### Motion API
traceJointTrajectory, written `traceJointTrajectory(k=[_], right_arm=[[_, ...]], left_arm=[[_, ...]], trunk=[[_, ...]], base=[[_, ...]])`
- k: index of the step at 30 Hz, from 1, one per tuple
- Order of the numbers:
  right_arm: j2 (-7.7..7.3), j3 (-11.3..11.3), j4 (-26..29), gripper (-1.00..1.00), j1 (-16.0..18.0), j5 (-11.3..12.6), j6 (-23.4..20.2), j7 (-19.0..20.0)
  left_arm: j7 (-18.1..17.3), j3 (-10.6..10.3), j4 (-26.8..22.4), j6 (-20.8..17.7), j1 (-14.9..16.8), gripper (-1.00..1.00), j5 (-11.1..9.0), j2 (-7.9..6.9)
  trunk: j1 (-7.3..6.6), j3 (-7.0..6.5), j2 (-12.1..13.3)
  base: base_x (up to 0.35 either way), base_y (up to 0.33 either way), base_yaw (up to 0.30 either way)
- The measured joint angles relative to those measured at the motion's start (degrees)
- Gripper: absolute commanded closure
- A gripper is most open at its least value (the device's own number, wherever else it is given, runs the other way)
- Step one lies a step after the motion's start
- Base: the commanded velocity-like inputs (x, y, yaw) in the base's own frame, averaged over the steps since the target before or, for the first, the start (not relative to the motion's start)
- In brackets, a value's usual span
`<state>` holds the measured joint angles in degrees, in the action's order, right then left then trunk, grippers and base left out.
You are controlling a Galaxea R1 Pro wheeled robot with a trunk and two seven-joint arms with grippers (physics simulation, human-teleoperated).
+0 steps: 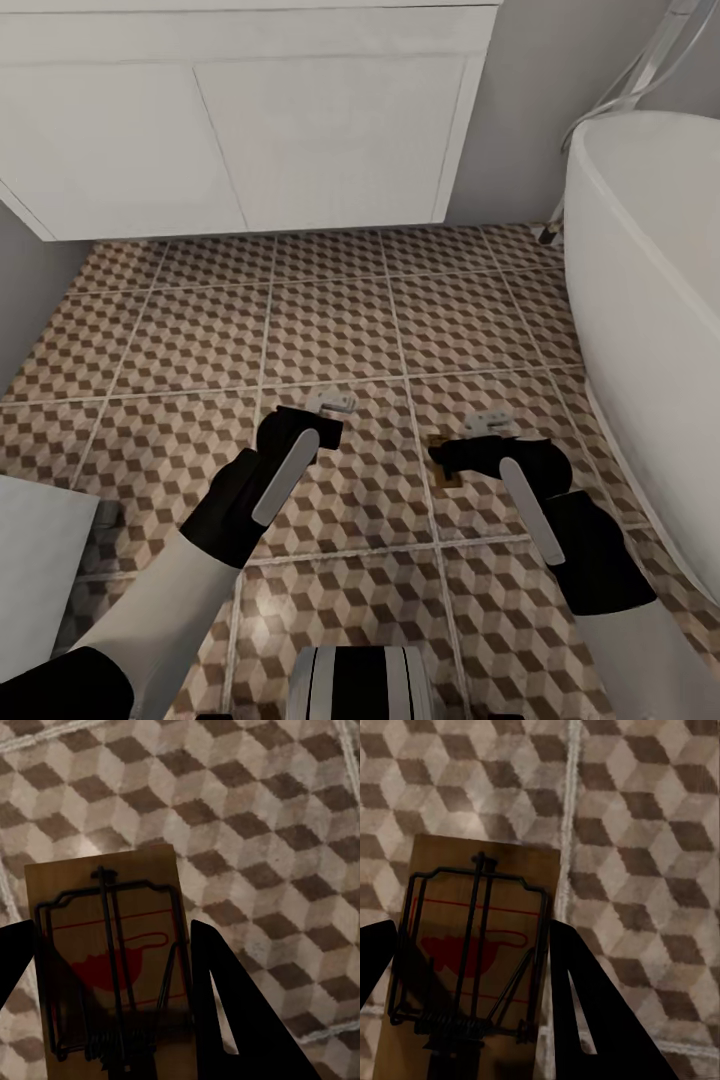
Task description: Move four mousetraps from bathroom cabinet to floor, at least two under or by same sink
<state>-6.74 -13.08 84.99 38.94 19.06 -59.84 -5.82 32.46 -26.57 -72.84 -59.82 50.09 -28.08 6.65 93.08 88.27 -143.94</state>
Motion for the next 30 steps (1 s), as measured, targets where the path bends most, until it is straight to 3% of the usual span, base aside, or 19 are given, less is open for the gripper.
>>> traceJointTrajectory(k=[10, 30], right_arm=[[0.45, -0.08, -2.11, 1.0, 0.86, -0.01, 0.0, -0.05], [0.55, -0.07, -2.57, 1.0, 0.92, -0.2, 0.0, -0.05]], left_arm=[[0.09, 0.0, -4.75, 0.0, 0.07, 1.0, 0.16, -0.35], [2.74, -0.05, -4.34, 0.01, 0.14, 1.0, 0.12, -0.12]], trunk=[[-0.01, 0.01, 0.0], [0.0, 0.01, 0.0]], base=[[0.0, 0.0, 0.0], [0.0, 0.0, 0.0]])
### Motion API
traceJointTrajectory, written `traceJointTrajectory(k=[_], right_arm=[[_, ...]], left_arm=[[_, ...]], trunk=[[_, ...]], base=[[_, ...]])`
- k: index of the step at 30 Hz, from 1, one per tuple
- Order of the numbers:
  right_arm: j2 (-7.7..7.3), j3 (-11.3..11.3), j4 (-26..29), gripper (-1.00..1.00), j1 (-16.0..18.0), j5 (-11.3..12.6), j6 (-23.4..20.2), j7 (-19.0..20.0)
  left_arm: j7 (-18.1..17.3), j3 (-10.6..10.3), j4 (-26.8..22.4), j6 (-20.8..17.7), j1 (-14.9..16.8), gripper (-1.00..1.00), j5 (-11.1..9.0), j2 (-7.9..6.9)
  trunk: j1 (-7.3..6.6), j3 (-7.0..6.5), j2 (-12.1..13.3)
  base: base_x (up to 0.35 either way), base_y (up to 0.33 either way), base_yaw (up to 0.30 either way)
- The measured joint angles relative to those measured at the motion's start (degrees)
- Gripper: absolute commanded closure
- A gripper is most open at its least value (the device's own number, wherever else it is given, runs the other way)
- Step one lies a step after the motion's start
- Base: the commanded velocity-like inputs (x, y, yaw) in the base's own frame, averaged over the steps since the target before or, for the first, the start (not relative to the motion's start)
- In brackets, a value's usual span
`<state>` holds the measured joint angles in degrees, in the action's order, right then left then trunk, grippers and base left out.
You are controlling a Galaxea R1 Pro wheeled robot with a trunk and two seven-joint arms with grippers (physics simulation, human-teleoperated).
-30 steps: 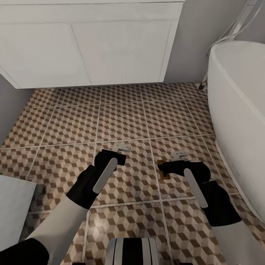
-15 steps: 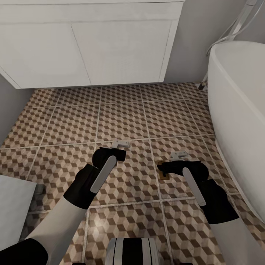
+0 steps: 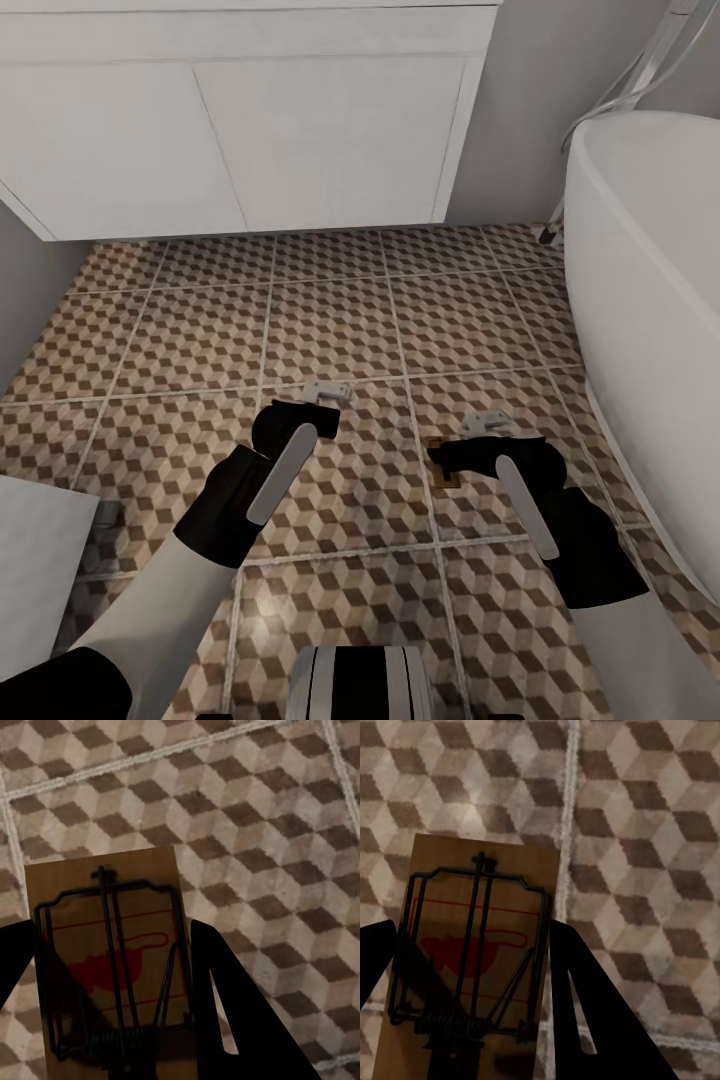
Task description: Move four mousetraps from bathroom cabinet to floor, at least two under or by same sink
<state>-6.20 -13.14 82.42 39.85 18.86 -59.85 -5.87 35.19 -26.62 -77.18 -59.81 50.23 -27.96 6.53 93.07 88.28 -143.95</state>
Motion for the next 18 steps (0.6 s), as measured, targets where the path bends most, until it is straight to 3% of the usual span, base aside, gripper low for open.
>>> traceJointTrajectory(k=[12, 18], right_arm=[[-0.07, 0.05, -0.16, 1.0, 0.02, -0.01, 0.0, 0.0], [-0.05, 0.07, -1.31, 1.0, 2.62, -0.07, 0.0, 0.0]], left_arm=[[0.09, 0.04, 0.44, 0.0, 0.16, 1.0, -0.03, 0.19], [0.09, 0.05, 0.67, 0.0, 0.73, 1.0, -0.03, 0.18]], trunk=[[0.29, 2.43, -0.14], [0.44, 3.76, -0.23]], base=[[0.0, 0.0, 0.0], [0.0, 0.0, 0.0]])
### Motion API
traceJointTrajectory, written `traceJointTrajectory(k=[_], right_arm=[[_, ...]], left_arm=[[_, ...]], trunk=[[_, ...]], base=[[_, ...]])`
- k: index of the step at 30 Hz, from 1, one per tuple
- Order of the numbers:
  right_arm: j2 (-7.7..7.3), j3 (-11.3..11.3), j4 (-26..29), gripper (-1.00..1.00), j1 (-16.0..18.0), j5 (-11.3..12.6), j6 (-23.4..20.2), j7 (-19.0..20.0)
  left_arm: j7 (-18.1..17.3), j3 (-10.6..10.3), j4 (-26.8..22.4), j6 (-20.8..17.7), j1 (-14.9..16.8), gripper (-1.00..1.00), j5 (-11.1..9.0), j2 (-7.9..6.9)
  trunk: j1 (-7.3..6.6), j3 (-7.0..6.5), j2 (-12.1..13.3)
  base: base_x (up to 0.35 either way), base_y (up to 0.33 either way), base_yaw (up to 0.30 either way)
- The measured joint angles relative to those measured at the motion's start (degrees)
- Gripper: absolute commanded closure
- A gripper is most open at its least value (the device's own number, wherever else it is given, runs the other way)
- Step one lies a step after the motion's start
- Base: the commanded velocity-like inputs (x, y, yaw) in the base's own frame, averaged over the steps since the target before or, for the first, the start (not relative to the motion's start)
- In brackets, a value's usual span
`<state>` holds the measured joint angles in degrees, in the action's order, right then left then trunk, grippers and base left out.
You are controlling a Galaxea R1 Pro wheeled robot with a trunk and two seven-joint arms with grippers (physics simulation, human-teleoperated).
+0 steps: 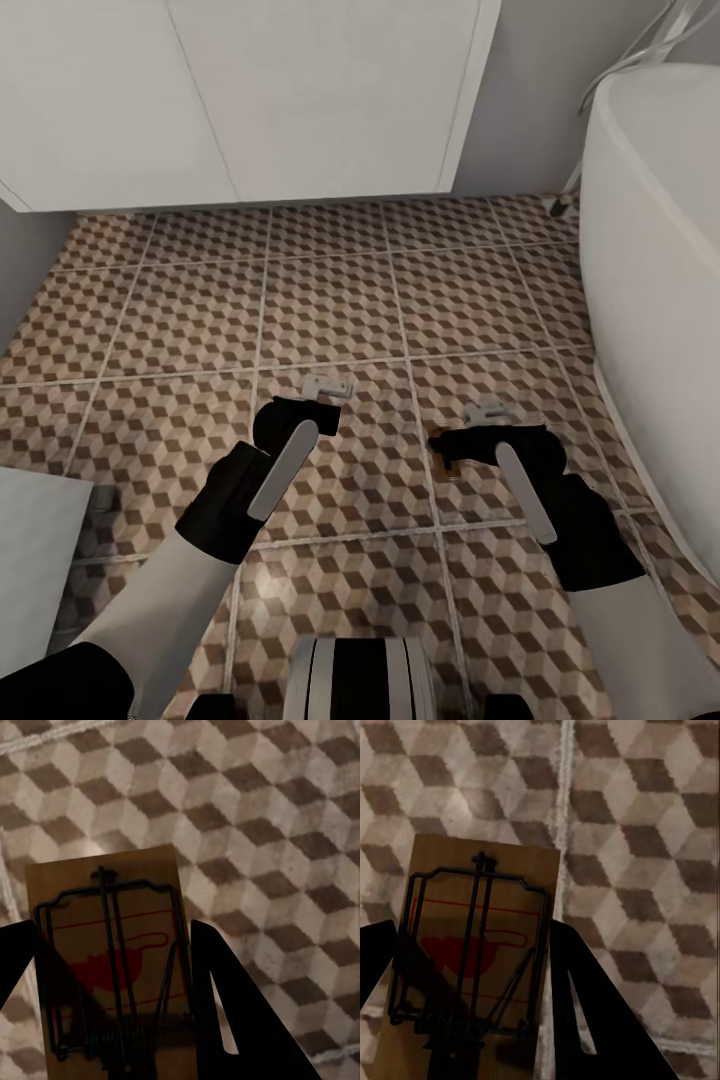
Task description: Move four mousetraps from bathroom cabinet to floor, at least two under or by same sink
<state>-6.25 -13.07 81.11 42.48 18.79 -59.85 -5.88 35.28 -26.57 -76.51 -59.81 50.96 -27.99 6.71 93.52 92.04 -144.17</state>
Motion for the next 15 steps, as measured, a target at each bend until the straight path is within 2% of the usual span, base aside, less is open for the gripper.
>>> traceJointTrajectory(k=[6, 9, 10, 14, 15], right_arm=[[-0.01, 0.01, -2.68, 1.0, 5.15, 0.02, 0.0, 0.0], [0.09, -0.02, -5.03, 1.0, 9.38, 0.0, 0.0, 0.0], [0.14, -0.06, -7.01, 1.0, 11.85, -0.1, 0.0, 0.0], [0.26, -0.15, -10.63, 1.0, 16.94, 0.16, -0.01, 0.02], [0.33, -0.17, -12.07, 1.0, 19.11, 0.16, -0.01, 0.03]], left_arm=[[0.19, 0.54, 0.2, -0.02, 3.43, 1.0, 0.12, -0.09], [0.24, 3.25, 0.88, -0.05, 6.62, 1.0, 0.26, -0.18], [0.25, 4.61, 1.78, -0.07, 8.52, 1.0, 0.49, -0.24], [0.26, 6.2, 5.2, -0.03, 12.67, 1.0, 0.16, -0.3], [0.26, 6.64, 7.03, -0.06, 14.78, 1.0, 0.29, -0.3]], trunk=[[0.15, 1.33, -0.08], [0.23, 1.99, -0.12], [0.25, 2.21, -0.14], [0.36, 3.1, -0.19], [0.38, 3.32, -0.2]], base=[[0.0, 0.0, 0.0], [0.0, 0.0, 0.0], [0.0, 0.0, 0.0], [0.0, 0.0, 0.0], [0.0, 0.0, 0.0]])
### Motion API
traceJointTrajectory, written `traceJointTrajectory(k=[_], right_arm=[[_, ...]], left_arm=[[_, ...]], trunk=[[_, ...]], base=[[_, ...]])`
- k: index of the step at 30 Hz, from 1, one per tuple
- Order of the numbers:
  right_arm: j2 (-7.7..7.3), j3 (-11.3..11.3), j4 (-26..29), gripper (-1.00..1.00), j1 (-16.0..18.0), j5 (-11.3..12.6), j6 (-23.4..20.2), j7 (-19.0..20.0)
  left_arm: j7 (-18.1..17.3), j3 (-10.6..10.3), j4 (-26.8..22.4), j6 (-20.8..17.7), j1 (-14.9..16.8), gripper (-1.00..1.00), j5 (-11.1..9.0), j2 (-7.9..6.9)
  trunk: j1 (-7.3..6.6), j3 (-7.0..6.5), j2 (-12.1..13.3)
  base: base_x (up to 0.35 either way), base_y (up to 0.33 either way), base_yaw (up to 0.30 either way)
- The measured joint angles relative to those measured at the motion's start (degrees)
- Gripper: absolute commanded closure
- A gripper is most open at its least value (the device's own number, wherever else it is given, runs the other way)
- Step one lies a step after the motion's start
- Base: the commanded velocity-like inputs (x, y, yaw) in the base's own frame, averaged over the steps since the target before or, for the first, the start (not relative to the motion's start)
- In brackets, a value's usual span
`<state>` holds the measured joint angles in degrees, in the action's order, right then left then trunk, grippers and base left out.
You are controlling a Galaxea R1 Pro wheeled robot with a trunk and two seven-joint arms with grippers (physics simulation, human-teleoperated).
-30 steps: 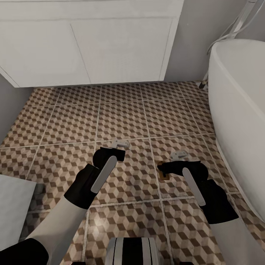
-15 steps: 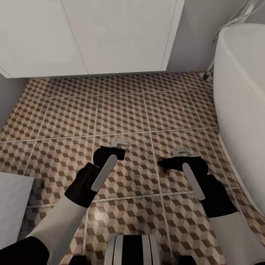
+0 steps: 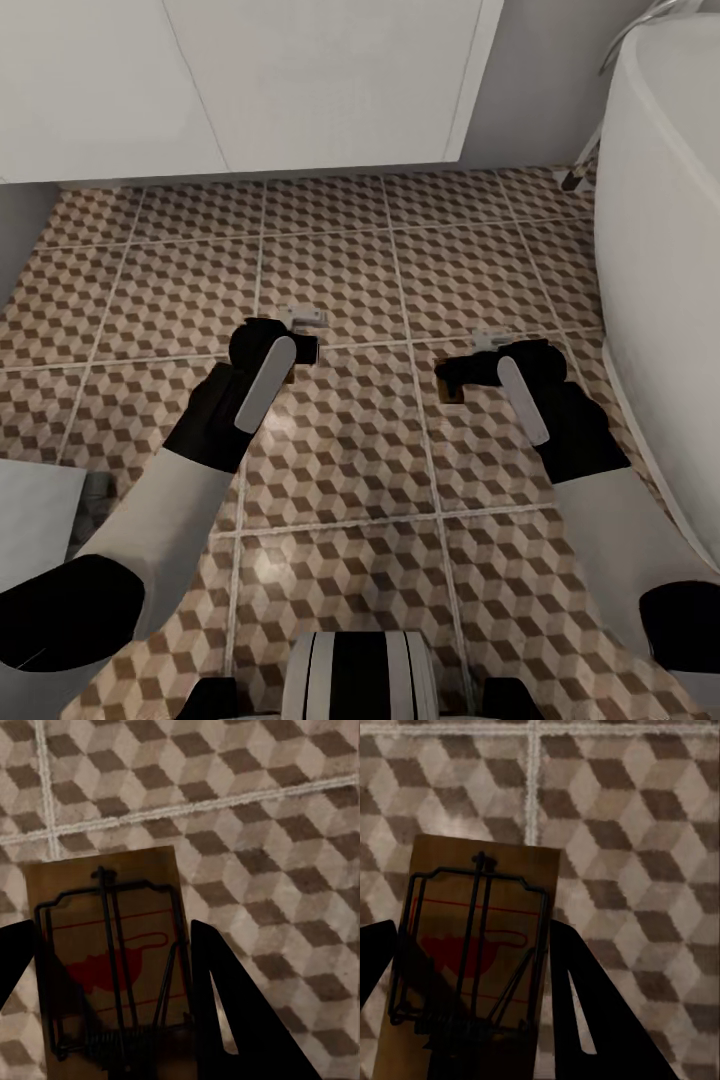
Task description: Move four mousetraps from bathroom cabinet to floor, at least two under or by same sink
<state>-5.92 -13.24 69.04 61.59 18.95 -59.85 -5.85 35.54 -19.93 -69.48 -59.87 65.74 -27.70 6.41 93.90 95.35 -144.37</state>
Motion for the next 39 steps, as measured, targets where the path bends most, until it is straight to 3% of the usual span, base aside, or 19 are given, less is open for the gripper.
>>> traceJointTrajectory(k=[6, 15, 23, 39], right_arm=[[1.98, -0.09, -6.6, 1.0, 7.81, 0.16, 0.0, -0.02], [5.45, -0.86, -18.5, 1.0, 16.17, -0.12, 0.0, -0.22], [7.84, -2.06, -24.95, 1.0, 21.45, -0.21, 0.0, -0.42], [8.74, -2.29, -33.56, 1.0, 30.84, -0.38, 0.0, -0.56]], left_arm=[[0.0, 0.85, 6.62, 0.03, 7.16, 1.0, -0.22, 0.27], [-0.39, 1.03, 12.2, 0.04, 11.27, 1.0, -0.41, 0.51], [-0.94, 1.06, 16.92, 0.03, 15.08, 1.0, -0.47, 0.55], [-1.91, 1.09, 22.55, 0.04, 21.41, 1.0, -0.53, 0.9]], trunk=[[0.16, 1.33, -0.08], [0.39, 3.33, -0.2], [0.6, 5.11, -0.31], [1.01, 8.65, -0.52]], base=[[0.0, 0.0, 0.0], [0.0, 0.0, 0.0], [0.0, 0.0, 0.0], [0.0, 0.0, 0.0]])
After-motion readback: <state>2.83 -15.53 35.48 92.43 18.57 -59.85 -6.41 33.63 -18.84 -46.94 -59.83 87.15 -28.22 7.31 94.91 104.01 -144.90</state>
